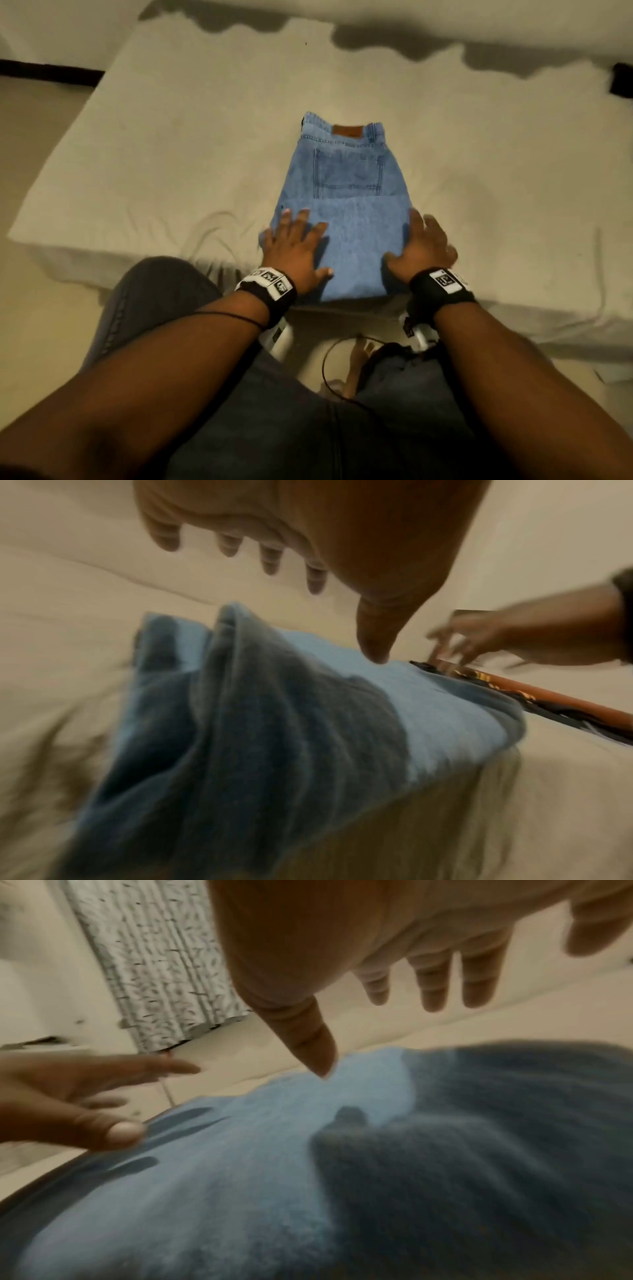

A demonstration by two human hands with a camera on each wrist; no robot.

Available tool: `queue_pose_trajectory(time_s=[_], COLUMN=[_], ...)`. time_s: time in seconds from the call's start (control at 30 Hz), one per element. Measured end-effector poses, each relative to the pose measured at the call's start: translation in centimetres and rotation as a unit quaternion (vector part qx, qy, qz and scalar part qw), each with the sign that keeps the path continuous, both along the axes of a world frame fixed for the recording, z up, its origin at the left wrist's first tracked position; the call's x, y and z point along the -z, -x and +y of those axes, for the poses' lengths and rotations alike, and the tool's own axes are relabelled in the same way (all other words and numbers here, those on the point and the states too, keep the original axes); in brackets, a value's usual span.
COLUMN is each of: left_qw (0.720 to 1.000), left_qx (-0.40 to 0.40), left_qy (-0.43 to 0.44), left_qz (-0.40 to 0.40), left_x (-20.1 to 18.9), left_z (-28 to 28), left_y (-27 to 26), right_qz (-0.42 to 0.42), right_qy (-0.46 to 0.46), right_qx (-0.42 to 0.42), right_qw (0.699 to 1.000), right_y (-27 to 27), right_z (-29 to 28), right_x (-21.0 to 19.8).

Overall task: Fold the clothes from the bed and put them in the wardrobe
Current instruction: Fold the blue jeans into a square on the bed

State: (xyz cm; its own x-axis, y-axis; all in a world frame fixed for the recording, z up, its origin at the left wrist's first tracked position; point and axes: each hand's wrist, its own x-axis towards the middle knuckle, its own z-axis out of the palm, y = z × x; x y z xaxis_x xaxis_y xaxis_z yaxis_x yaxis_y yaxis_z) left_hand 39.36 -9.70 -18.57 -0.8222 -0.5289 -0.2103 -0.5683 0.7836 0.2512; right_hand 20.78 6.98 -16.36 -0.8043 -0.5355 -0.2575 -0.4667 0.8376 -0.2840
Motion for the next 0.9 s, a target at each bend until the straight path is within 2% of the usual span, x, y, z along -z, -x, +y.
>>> queue_pose_trajectory(time_s=[0.03, 0.1, 0.13, 0.2, 0.27, 0.33, 0.4, 0.47, 0.53, 0.6, 0.7, 0.8, 0.9], left_qw=[0.998, 0.989, 0.986, 0.984, 0.988, 0.988, 0.988, 0.991, 0.995, 0.996, 0.993, 0.990, 0.990], left_qx=[0.063, 0.142, 0.151, 0.120, 0.044, -0.007, 0.000, 0.016, 0.044, 0.066, 0.042, 0.031, 0.031], left_qy=[0.004, -0.012, -0.017, -0.009, -0.021, -0.057, -0.055, -0.039, -0.015, -0.010, -0.051, -0.070, -0.065], left_qz=[0.003, -0.031, -0.061, -0.129, -0.144, -0.143, -0.141, -0.127, -0.085, -0.056, -0.098, -0.121, -0.123], left_x=[-0.1, 1.2, 2.1, 3.9, 4.7, 4.4, 4.5, 4.3, 3.5, 3.0, 4.0, 5.2, 4.7], left_z=[0.6, 2.0, 2.3, 1.6, -0.8, -3.5, -4.2, -3.7, -2.9, -3.1, -4.6, -5.5, -5.5], left_y=[0.9, 2.1, 2.3, 2.1, 1.8, 1.6, 1.3, 1.8, 3.4, 5.3, 5.9, 5.2, 5.4], right_qz=[0.023, 0.005, -0.014, -0.035, -0.015, -0.017, -0.033, -0.030, 0.007, 0.034, 0.012, -0.042, -0.095], right_qy=[0.014, -0.018, -0.051, -0.112, -0.137, -0.142, -0.140, -0.129, -0.083, -0.045, -0.079, -0.139, -0.119], right_qx=[-0.072, -0.219, -0.272, -0.309, -0.269, -0.191, -0.128, -0.101, -0.126, -0.195, -0.262, -0.211, -0.113], right_qw=[0.997, 0.976, 0.961, 0.944, 0.953, 0.971, 0.981, 0.986, 0.988, 0.979, 0.962, 0.967, 0.982], right_y=[-0.6, -2.5, -3.2, -3.5, -1.8, 0.4, 2.5, 4.1, 4.7, 4.6, 3.7, 5.5, 8.0], right_z=[-1.0, -2.6, -3.0, -2.9, -1.9, -1.0, -0.1, -0.4, -2.2, -4.7, -7.0, -6.3, -4.7], right_x=[0.4, 2.1, 3.4, 5.7, 7.2, 7.4, 7.1, 6.3, 5.1, 4.7, 5.8, 7.4, 7.2])
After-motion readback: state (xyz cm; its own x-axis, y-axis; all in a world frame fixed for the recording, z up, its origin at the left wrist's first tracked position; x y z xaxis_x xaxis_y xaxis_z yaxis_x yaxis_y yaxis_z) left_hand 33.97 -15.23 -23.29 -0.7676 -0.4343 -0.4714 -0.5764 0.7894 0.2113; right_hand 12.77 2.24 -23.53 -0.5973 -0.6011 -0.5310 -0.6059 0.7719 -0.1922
